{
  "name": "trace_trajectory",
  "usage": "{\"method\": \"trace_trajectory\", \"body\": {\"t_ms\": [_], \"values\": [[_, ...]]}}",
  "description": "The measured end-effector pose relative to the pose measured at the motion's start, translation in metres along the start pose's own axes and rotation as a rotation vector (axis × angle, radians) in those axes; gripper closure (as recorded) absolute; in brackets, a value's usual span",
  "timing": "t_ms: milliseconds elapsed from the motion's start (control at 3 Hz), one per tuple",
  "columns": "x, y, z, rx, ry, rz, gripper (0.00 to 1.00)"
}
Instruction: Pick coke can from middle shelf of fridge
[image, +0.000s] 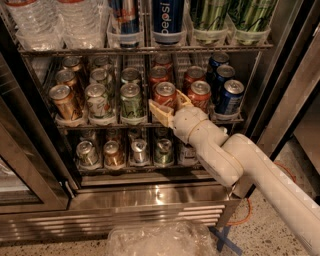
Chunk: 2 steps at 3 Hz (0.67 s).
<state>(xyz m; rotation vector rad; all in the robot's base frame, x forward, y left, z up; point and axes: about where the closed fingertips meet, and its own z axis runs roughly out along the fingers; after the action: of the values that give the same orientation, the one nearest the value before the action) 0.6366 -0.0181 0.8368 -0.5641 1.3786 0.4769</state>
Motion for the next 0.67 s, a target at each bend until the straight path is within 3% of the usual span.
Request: {"method": "trace_trajectory", "body": {"t_ms": [333,667], "values": [[0.0000,0.0000,0.0000,0.000,0.000,0.000,0.97],[-0.0002,0.0001,0.0000,0.000,0.000,0.000,1.00]]}}
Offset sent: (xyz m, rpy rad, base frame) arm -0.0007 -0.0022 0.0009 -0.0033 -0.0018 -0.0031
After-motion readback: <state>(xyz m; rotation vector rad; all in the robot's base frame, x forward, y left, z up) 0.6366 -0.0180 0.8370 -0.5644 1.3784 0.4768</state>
